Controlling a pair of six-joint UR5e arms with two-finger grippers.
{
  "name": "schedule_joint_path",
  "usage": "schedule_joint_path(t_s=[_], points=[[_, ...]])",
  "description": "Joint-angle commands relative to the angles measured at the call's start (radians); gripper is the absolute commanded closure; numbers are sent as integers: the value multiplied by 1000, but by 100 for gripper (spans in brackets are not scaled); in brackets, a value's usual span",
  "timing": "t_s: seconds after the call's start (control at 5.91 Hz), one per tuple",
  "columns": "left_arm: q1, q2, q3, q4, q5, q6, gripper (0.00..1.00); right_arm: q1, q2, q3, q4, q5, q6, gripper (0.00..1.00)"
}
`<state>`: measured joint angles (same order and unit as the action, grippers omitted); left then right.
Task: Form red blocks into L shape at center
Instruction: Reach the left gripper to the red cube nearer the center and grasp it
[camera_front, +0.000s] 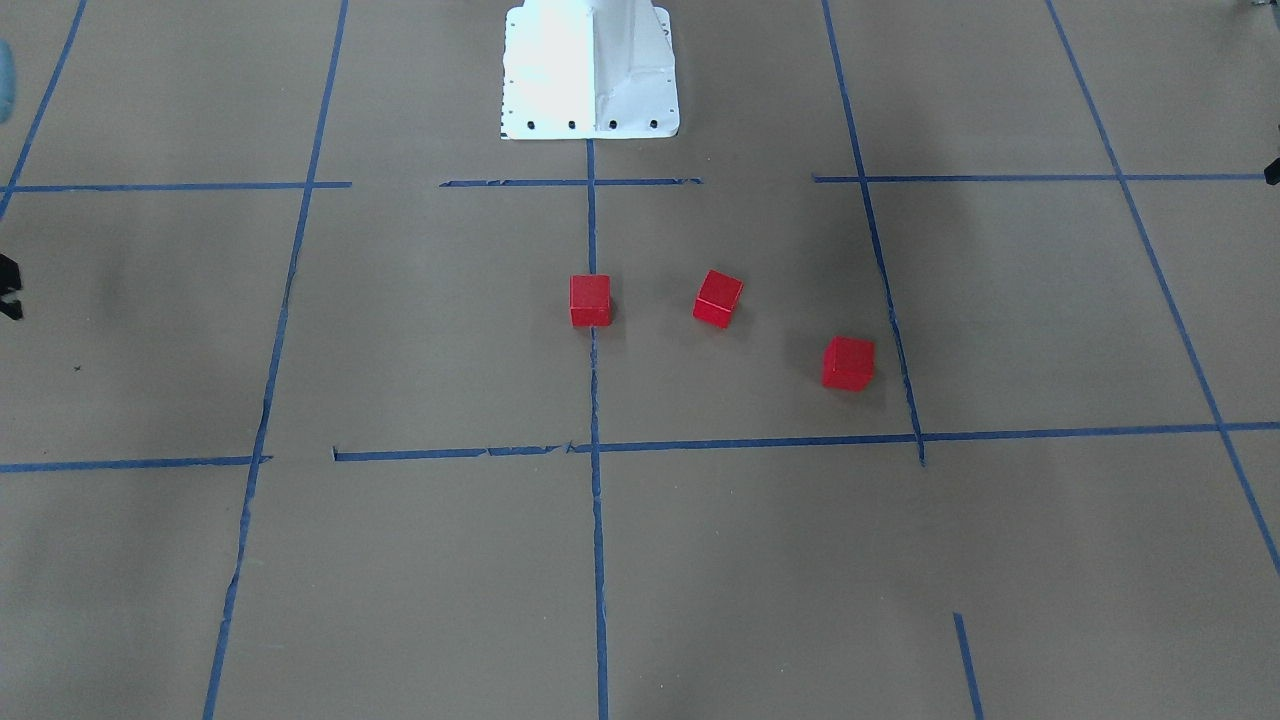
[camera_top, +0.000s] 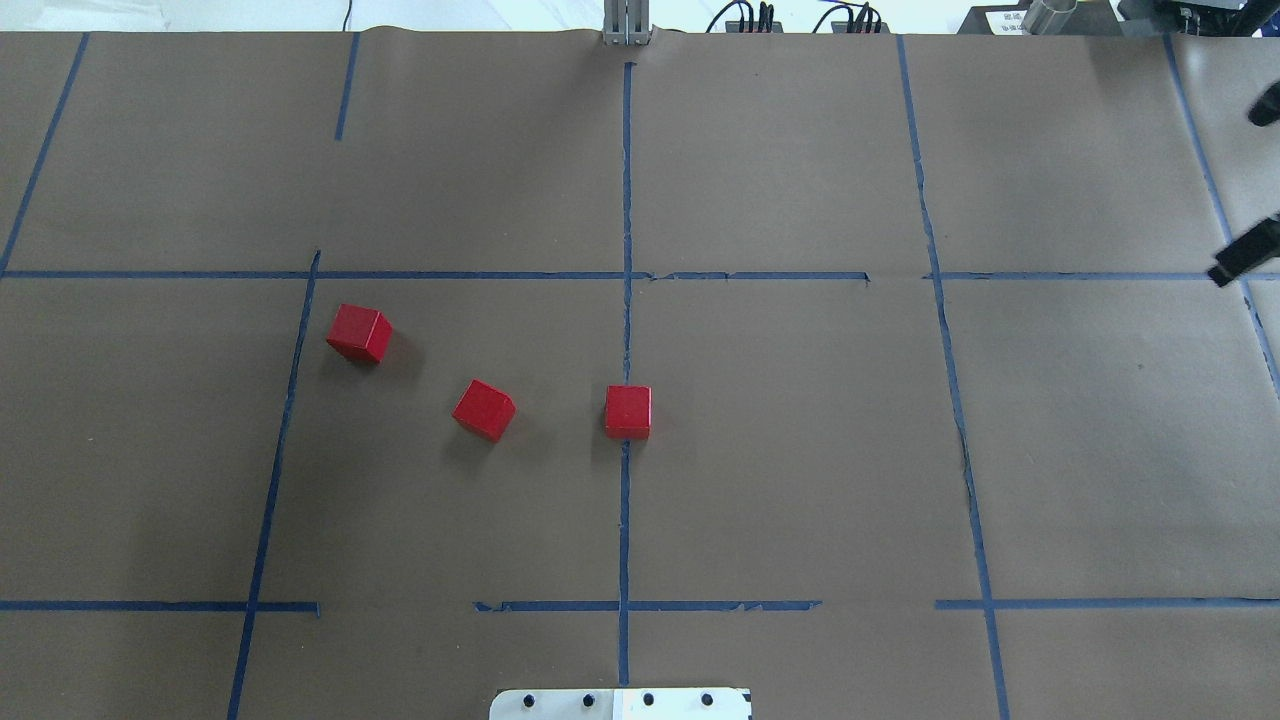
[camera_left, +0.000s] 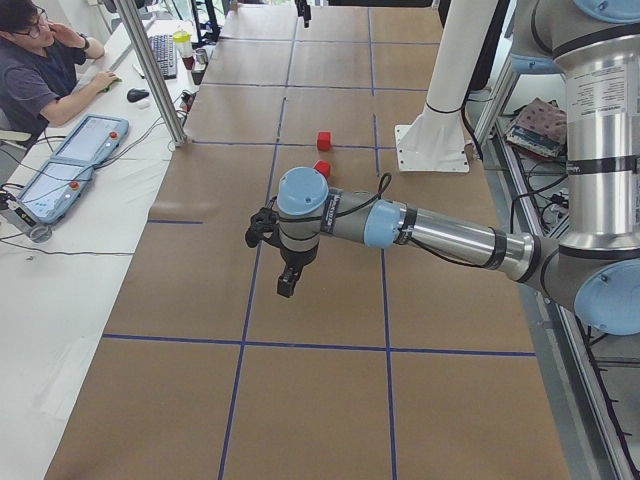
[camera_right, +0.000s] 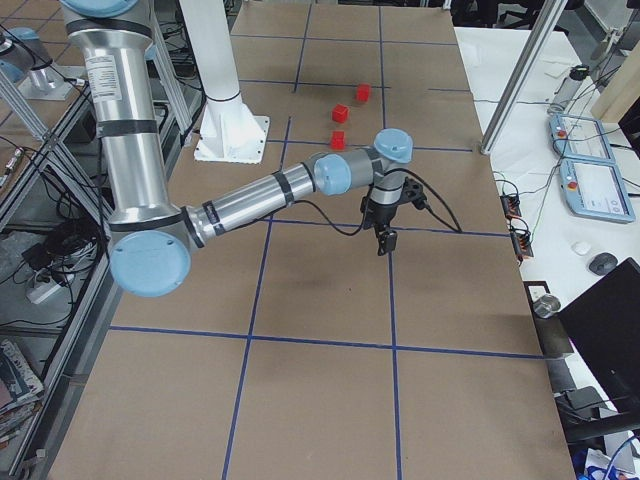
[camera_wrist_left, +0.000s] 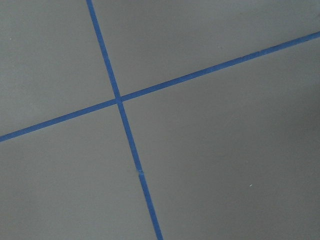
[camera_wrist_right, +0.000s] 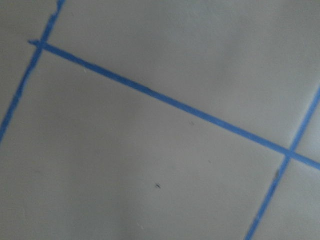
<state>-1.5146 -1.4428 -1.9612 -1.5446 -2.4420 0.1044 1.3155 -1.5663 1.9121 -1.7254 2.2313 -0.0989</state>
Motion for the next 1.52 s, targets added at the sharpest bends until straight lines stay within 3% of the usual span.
schedule_joint_path(t_s=[0.0,0.17,0.51,0.68,1.01,1.35], points=[[121,-69,-57,-3,-17,-192,0,251,-234,45,-5,71,-294,0],[227,-115,-97,0,-17,-291,0,290,-308,44,-2,64,-288,0],[470,-308,-94,-2,4,-620,0,298,-314,38,-2,65,-285,0],[579,-390,-99,-2,167,-807,0,298,-313,35,-2,67,-285,0],[857,-520,-56,-2,428,-920,0,298,-314,35,-2,68,-285,0],[924,-606,74,-32,484,-959,0,298,-314,30,-2,70,-285,0]])
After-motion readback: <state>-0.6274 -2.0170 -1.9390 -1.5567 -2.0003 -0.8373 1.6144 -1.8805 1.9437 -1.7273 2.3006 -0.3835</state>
